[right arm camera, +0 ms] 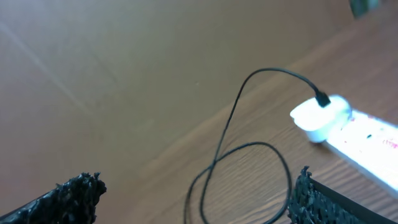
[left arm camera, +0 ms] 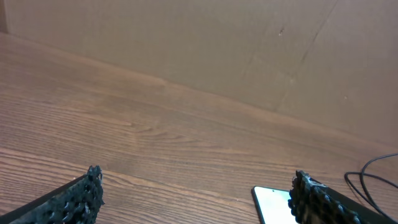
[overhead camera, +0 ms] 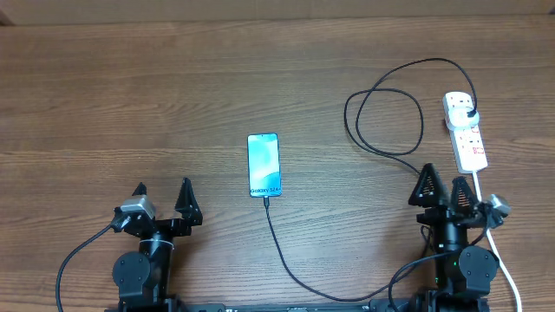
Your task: Plug charger to phone and switch on socket
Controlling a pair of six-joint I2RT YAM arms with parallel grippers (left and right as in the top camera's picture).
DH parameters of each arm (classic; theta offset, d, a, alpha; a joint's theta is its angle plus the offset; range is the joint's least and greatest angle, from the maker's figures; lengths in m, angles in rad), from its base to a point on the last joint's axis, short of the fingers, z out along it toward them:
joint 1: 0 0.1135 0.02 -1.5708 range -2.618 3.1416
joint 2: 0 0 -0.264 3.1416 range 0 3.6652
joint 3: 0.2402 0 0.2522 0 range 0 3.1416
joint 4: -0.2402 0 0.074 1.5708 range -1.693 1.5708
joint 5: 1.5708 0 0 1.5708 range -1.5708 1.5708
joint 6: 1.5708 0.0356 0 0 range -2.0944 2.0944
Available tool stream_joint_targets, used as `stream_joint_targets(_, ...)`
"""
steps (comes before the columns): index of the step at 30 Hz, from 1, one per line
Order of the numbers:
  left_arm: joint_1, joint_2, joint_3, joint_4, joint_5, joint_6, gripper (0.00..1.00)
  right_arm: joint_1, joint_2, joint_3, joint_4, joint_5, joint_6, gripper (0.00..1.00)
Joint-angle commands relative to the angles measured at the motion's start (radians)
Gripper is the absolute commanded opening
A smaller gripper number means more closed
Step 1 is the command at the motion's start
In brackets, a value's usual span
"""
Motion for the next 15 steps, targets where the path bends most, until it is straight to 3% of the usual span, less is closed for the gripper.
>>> stream_joint_targets(1,0.008,-0.003,-0.003,-0.001,0.016,-0.006,1.0,0.0,-0.012,-0.011,-0.022,-0.027,-0.219,1.0)
stream_joint_targets(7,0.008,-0.003,-0.003,-0.001,0.016,-0.006,1.0,0.002,-0.012,-0.011,-0.025,-0.027,-0.371,1.0)
stream_joint_targets(15,0.008,-0.003,-0.003,-0.001,0.016,-0.006,1.0,0.002,-0.012,-0.01,-0.024,-0.027,-0.375,1.0)
